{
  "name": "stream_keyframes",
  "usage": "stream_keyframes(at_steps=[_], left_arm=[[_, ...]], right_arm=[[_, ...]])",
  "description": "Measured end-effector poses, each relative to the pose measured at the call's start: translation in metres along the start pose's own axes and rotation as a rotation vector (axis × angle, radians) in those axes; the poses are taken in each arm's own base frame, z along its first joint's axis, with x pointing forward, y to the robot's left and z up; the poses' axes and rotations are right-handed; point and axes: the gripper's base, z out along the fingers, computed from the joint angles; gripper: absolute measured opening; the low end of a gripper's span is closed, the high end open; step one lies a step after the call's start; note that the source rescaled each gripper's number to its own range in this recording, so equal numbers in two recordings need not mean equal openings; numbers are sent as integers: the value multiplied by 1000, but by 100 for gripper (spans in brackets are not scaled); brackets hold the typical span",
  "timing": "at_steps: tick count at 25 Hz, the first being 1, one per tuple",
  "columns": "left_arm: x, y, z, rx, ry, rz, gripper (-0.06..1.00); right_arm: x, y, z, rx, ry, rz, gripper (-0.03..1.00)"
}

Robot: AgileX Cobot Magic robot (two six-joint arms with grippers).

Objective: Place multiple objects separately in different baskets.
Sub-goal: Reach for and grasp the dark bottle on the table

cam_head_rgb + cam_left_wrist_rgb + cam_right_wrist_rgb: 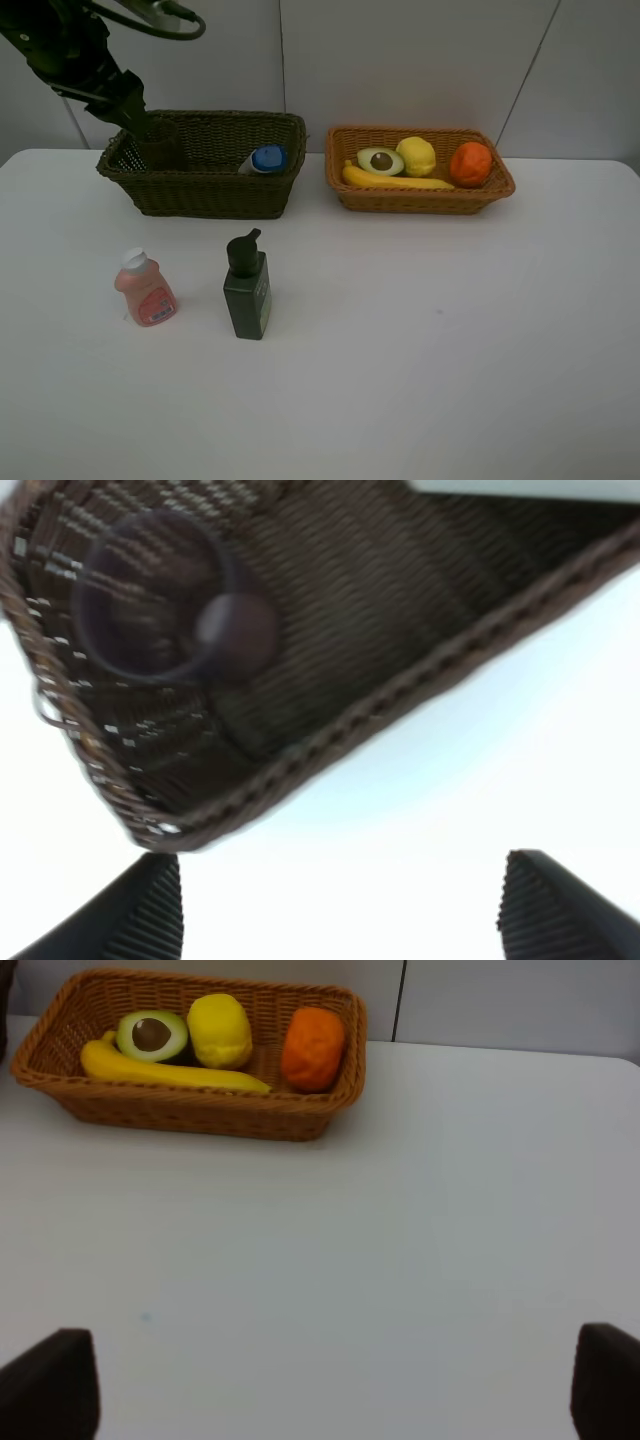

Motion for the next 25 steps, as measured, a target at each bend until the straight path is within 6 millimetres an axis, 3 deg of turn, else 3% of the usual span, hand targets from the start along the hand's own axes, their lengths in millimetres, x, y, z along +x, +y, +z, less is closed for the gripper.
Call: stream_keyframes(at_steps=[9,18,25], left_arm=[[2,-55,-15,93,69,-287,86],[-3,-116,-22,174,108,-364,86],[-2,-147,3,195,199,-285,86]], right_arm=[[0,0,0,0,0,0,100],[0,0,0,0,0,0,100],[0,0,0,0,0,0,100]])
